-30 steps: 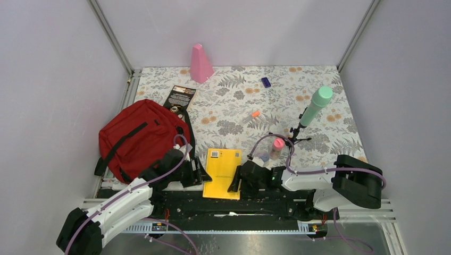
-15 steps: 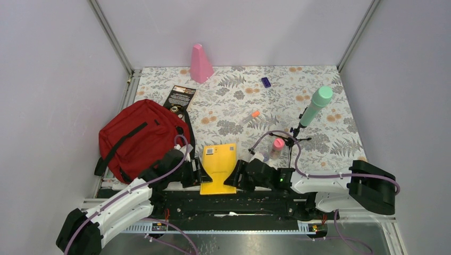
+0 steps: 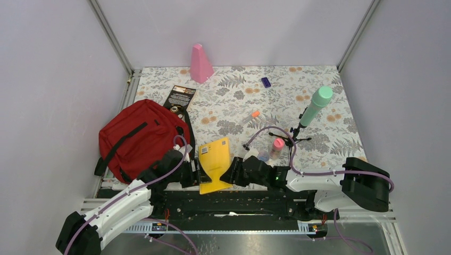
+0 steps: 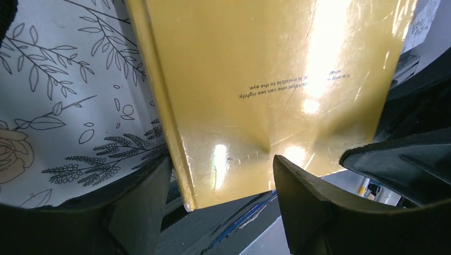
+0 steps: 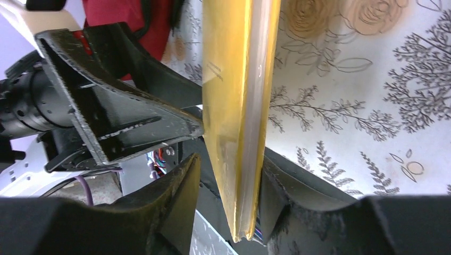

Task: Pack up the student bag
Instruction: Pick up the book from the center of the board.

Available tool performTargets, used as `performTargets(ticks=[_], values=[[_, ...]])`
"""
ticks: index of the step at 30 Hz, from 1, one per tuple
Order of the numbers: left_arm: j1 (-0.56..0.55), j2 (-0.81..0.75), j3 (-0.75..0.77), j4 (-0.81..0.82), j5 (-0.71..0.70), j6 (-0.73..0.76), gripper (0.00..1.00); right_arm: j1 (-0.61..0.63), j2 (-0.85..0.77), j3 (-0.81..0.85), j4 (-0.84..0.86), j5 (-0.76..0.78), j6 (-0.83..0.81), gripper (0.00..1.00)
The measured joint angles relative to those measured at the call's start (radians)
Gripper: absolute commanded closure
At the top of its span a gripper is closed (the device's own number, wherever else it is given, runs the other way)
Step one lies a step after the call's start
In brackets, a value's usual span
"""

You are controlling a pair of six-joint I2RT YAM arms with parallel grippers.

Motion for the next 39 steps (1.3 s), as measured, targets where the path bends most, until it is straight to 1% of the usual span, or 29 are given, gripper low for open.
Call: performTargets(ticks=[8,11,15,17,19,22,25,28,32,34,37,39], values=[[0.0,-0.017,0.0,-0.003,0.0,0.005,0.31,0.0,0.002,0.008,0.054,-0.002,-0.022,0.55],[0.0,-0.017,0.0,-0.006,-0.001,0.009,0.31,0.0,0.026,0.029,0.048,-0.003,-0.03,0.61],[0.0,-0.017,0.0,-0.016,-0.003,0.014,0.31,-0.002,0.054,0.054,0.014,-0.002,-0.051,0.86],[0.0,-0.017,0.002,-0.016,-0.002,0.015,0.3,-0.002,0.054,0.071,0.0,-0.001,-0.055,1.0],[0.001,-0.018,0.012,-0.024,-0.007,0.023,0.27,-0.003,0.051,0.09,-0.026,0.006,-0.07,1.0],[-0.001,-0.016,0.045,-0.034,-0.02,0.043,0.18,-0.003,0.037,0.122,-0.081,0.022,-0.106,1.0],[0.001,-0.005,0.131,-0.074,-0.062,0.088,0.14,-0.002,0.001,0.151,-0.169,0.053,-0.16,1.0],[0.031,0.043,0.26,-0.106,-0.093,0.149,0.11,-0.001,-0.043,0.185,-0.277,0.112,-0.227,1.0],[0.117,0.101,0.393,-0.138,-0.108,0.242,0.1,-0.001,-0.104,0.231,-0.417,0.215,-0.324,1.0],[0.188,0.128,0.441,-0.157,-0.117,0.289,0.09,-0.001,-0.131,0.248,-0.462,0.267,-0.37,1.0],[0.271,0.161,0.465,-0.179,-0.132,0.325,0.09,-0.011,-0.148,0.272,-0.501,0.314,-0.438,1.0],[0.303,0.193,0.467,-0.199,-0.16,0.338,0.09,-0.036,-0.148,0.288,-0.516,0.312,-0.474,1.0]])
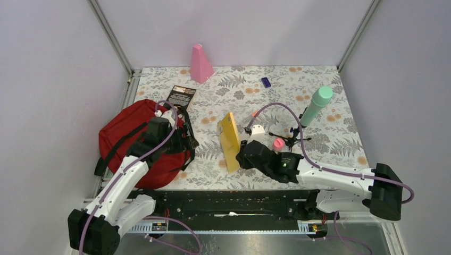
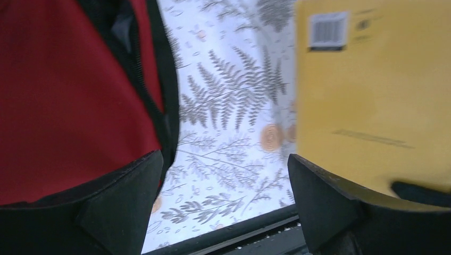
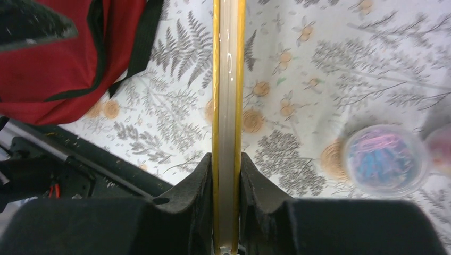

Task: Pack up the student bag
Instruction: Pick up the book from the center of the board, then place the book in the student bag.

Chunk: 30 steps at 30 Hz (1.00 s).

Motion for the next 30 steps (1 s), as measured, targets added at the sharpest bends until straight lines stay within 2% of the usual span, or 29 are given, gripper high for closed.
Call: performTargets(ticks=[7,12,15,23,25,28,30], values=[[-0.018,0.072,-0.001,-0.047,-0.127,0.002,0.09,-0.105,0.033,0.043,-0.005,-0.022,-0.106,1.0],[-0.182,0.081,0.015,-0.082,-0.336,-0.002,0.05,-0.153,0.06,0.044,0.017,-0.099,-0.134,1.0],[-0.253,0.143,0.06,-0.116,-0.46,-0.011,0.01,-0.172,0.069,0.044,0.025,-0.147,-0.138,1.0],[-0.256,0.296,0.088,-0.151,-0.648,-0.027,0.02,-0.179,0.071,0.04,0.049,-0.221,-0.149,1.0],[-0.256,0.332,0.099,-0.153,-0.656,-0.026,0.08,-0.18,0.071,0.031,0.067,-0.233,-0.148,1.0],[-0.256,0.395,0.114,-0.15,-0.658,-0.02,0.35,-0.181,0.071,0.011,0.091,-0.244,-0.137,1.0],[-0.256,0.429,0.114,-0.15,-0.664,-0.013,0.46,-0.182,0.071,0.001,0.097,-0.253,-0.126,1.0]])
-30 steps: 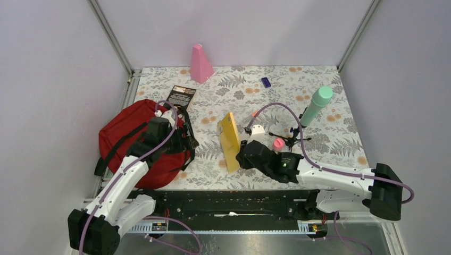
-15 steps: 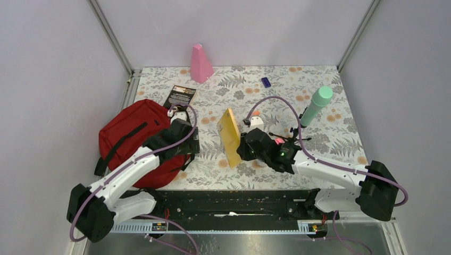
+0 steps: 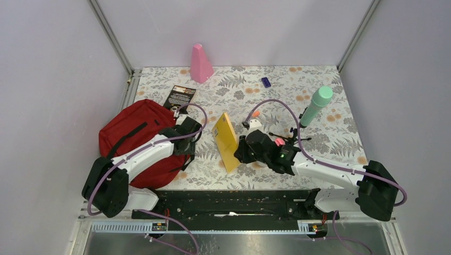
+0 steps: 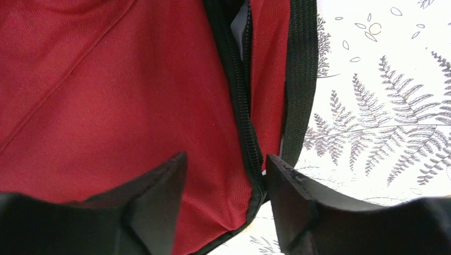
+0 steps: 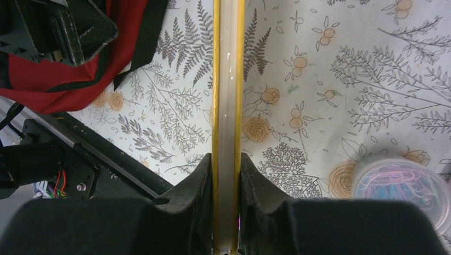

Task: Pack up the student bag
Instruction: Place the book in the student bag.

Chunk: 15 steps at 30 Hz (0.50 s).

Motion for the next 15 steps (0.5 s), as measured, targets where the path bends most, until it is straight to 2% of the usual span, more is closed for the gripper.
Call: performTargets(ticks=[5,10,12,14,15], values=[[0.0,-0.001,0.0,0.003,-0.02,0.001,0.55,-0.002,-0.008,-0.023,0.019,-0.03,0.016,1.0],[0.0,-0.008,0.0,0.014,-0.05,0.003,0.7,-0.002,-0.05,-0.034,0.018,-0.038,0.01,1.0],[0.0,-0.008,0.0,0.014,-0.055,0.002,0.8,-0.002,-0.068,-0.034,0.018,-0.037,0.004,1.0],[0.0,-0.009,-0.001,0.02,-0.055,-0.001,0.98,-0.002,-0.077,-0.034,0.018,-0.037,-0.001,1.0],[0.001,-0.01,-0.001,0.023,-0.054,-0.003,1.0,-0.002,-0.079,-0.034,0.018,-0.037,-0.002,1.0]])
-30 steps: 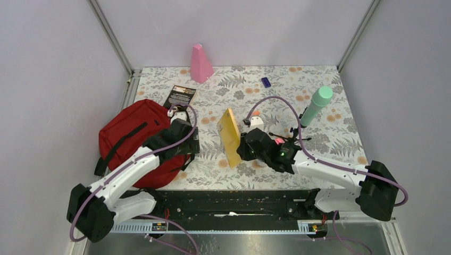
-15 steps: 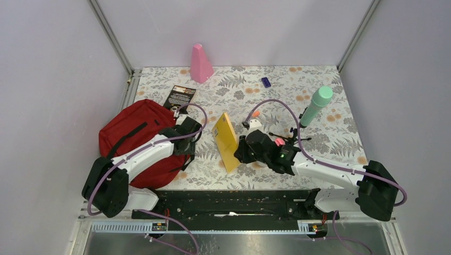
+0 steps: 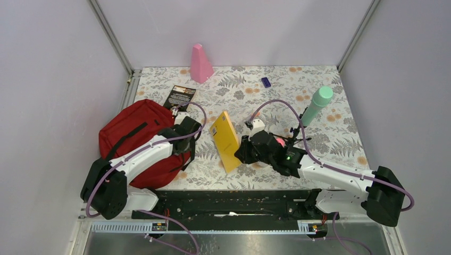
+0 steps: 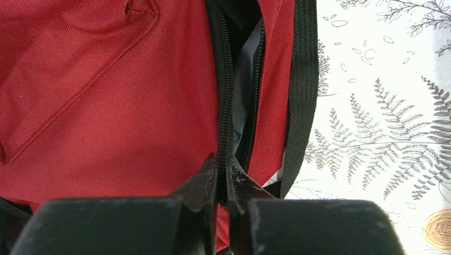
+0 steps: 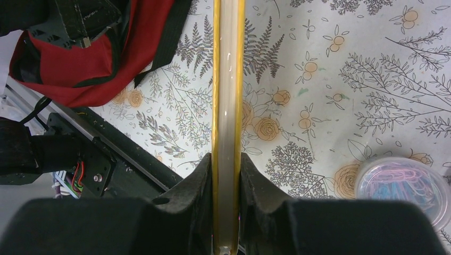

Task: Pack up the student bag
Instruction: Place the book in the student bag.

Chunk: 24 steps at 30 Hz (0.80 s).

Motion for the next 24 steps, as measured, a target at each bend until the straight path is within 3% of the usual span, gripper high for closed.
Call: performTargets(ticks=[7,16,24], values=[[0.003,-0.021,-0.002,0.034,0.055,0.021,1.0,0.0,-0.003,-0.004,-0.002,0.002,-0.003,1.0],[0.014,-0.054,0.005,0.174,0.306,0.048,1.0,0.0,-0.023,-0.018,-0.002,0.01,-0.016,1.0],[0.013,0.066,0.116,0.343,0.53,0.026,1.0,0.0,-0.043,-0.035,-0.01,0.026,-0.018,1.0]])
